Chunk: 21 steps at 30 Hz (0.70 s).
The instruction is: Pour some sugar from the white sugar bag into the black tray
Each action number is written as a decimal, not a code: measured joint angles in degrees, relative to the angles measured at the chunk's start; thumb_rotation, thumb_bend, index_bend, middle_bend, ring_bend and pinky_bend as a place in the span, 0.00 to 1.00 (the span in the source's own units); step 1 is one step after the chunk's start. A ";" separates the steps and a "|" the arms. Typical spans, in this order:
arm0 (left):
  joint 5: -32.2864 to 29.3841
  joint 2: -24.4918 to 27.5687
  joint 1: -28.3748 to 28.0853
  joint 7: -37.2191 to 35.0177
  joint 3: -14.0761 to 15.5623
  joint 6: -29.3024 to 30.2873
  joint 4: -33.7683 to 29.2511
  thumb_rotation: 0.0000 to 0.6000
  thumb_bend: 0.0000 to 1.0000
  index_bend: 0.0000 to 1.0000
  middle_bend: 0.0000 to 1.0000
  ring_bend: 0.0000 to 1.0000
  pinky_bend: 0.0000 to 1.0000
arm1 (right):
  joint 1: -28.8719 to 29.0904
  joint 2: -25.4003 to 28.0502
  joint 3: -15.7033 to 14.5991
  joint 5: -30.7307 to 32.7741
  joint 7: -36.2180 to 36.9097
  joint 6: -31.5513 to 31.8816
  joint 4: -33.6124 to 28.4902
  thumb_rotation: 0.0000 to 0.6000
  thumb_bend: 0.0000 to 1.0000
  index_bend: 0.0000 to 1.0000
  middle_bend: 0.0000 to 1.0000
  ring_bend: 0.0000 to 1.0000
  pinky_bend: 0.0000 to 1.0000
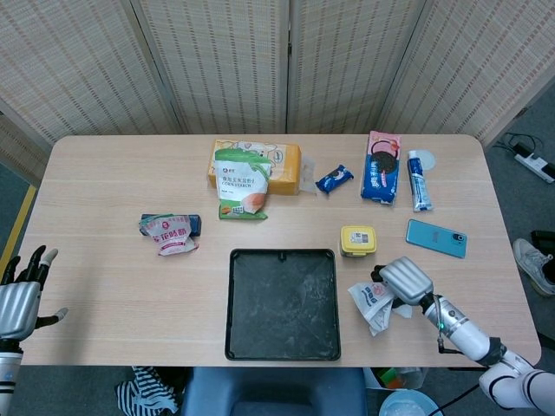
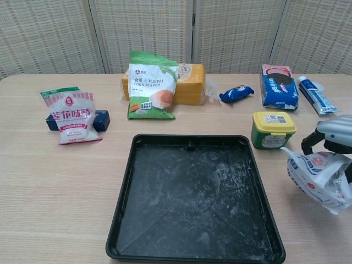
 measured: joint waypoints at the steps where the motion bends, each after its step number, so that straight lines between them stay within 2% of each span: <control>1: 0.03 0.03 0.03 -0.05 -0.01 0.08 -0.03 1.00 0.17 0.00 0.00 0.30 0.00 | -0.17 0.14 0.19 -0.03 -0.58 0.59 -0.28 1.00 0.20 0.79 0.66 0.92 1.00; 11: 0.68 0.47 0.27 -0.79 0.10 0.58 -0.34 1.00 0.17 0.00 0.00 0.30 0.00 | -2.21 0.50 4.62 0.66 -11.67 7.92 -4.95 1.00 0.20 0.80 0.66 0.93 1.00; 21: 1.30 1.20 0.55 -2.32 0.14 1.02 -0.63 1.00 0.17 0.00 0.00 0.31 0.00 | -1.51 -1.75 9.51 2.82 -23.82 9.11 -9.52 1.00 0.20 0.80 0.67 0.95 1.00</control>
